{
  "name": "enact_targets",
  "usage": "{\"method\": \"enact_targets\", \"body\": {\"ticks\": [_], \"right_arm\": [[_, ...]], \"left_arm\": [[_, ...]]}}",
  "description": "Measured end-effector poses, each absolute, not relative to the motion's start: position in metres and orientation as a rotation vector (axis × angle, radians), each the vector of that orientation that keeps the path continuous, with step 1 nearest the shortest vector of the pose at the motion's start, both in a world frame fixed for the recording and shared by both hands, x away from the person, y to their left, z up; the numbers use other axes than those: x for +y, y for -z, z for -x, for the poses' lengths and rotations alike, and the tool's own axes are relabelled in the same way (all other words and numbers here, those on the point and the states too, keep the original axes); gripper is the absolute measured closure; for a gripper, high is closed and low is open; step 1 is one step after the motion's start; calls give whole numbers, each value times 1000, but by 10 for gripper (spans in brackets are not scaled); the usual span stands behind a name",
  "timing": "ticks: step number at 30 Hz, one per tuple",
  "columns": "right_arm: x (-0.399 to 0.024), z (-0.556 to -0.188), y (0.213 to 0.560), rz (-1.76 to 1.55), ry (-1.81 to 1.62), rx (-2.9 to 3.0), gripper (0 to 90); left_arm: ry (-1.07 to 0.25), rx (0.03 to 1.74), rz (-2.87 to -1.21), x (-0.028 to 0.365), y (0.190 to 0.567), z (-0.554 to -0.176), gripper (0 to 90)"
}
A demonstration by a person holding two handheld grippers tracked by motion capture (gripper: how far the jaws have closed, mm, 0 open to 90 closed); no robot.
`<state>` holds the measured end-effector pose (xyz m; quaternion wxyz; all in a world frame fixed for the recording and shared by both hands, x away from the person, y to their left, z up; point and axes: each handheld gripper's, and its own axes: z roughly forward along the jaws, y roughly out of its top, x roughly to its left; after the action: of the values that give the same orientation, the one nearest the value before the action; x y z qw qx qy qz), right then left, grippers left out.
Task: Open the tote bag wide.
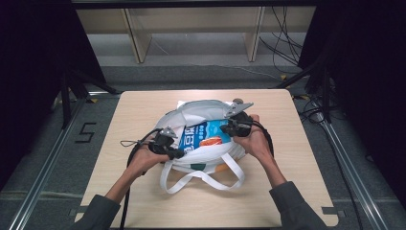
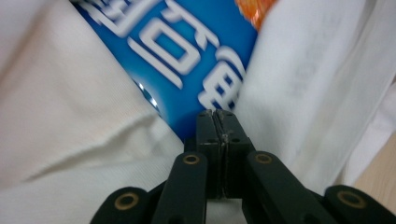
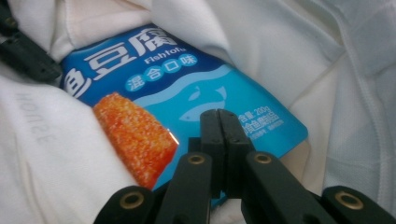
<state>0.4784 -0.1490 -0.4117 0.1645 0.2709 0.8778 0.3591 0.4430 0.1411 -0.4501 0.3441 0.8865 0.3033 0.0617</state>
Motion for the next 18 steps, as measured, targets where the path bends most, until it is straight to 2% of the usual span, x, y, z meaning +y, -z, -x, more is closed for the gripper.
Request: {"method": "enact_targets", "body": {"ticks": [5, 8, 10, 11, 12, 14, 18], "right_arm": [[-154, -464, 405, -804, -1071, 2472, 900], [-164, -462, 407, -818, -1023, 2458, 900], [-172, -463, 413, -854, -1027, 2436, 900], [-174, -463, 416, -882, -1022, 2433, 900], [-174, -463, 416, -882, -1022, 2433, 900], [-185, -466, 425, -893, -914, 2456, 900], [-190, -467, 429, -941, -962, 2434, 900]], "left_arm": [[-271, 873, -2161, 149, 426, -467, 854], [-296, 916, -2163, 150, 426, -478, 848], [-394, 956, -2296, 154, 436, -491, 854], [-481, 1003, -2300, 157, 446, -496, 868], [-481, 1003, -2300, 157, 446, -496, 891], [-350, 1072, -2189, 168, 448, -501, 892], [-390, 1032, -2214, 159, 444, -495, 849]]}}
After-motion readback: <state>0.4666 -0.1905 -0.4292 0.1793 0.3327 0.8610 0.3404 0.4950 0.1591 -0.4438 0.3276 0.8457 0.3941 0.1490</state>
